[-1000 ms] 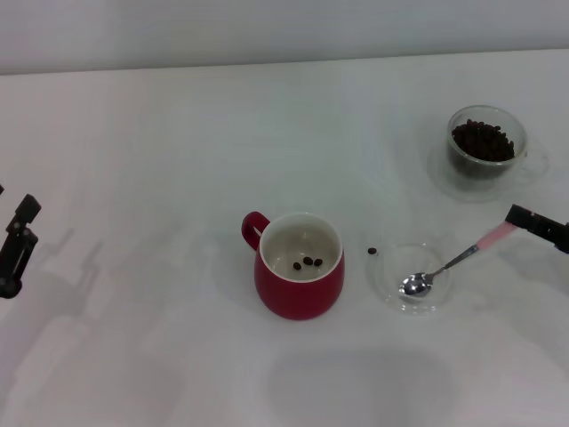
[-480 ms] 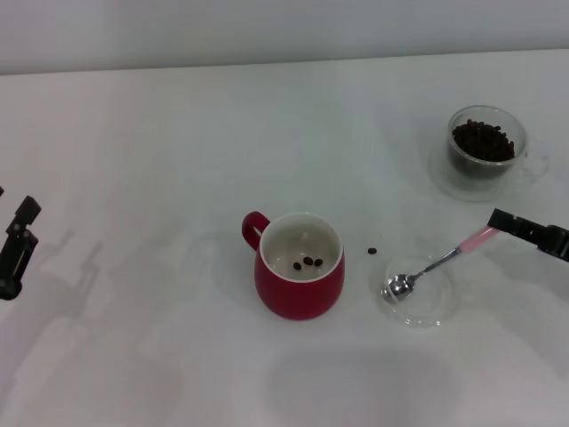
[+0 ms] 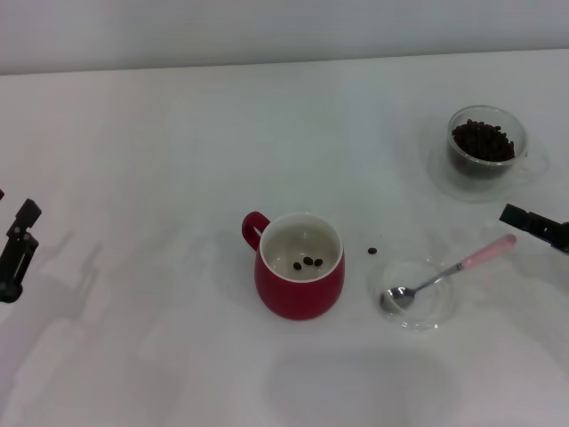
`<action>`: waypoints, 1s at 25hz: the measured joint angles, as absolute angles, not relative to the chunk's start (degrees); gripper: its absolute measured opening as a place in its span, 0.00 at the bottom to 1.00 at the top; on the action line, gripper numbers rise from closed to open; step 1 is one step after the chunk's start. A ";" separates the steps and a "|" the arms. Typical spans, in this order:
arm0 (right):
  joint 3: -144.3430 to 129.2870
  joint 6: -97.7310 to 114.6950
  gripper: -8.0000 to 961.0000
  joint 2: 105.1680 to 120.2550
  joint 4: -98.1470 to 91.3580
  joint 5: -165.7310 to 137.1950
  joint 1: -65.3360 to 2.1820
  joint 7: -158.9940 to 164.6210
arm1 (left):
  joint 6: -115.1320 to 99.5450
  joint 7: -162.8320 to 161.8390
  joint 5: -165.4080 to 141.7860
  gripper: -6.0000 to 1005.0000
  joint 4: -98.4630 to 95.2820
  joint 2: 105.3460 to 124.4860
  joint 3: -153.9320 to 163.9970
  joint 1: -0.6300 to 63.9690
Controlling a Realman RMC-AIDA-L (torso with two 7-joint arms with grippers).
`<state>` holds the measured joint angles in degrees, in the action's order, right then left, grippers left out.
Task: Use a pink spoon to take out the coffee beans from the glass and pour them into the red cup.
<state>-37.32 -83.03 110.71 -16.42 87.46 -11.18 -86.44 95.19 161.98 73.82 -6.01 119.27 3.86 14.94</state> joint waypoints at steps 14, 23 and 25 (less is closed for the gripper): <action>-23.95 -84.51 0.33 109.48 -20.25 87.81 -10.71 -90.62 | 94.77 161.98 74.92 0.42 -6.16 119.27 3.86 14.92; -6.86 -82.33 0.32 110.14 -22.76 87.89 -11.67 -105.41 | 92.96 161.98 82.00 0.41 -4.39 119.47 3.87 15.10; -1.51 -81.15 0.32 110.83 -22.54 87.89 -12.38 -110.35 | 92.81 161.98 83.40 0.42 -3.34 119.45 3.87 15.12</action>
<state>-1.51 -81.15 110.83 -22.54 87.89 -12.38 -110.35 92.81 161.98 83.40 -3.34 119.45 3.87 15.12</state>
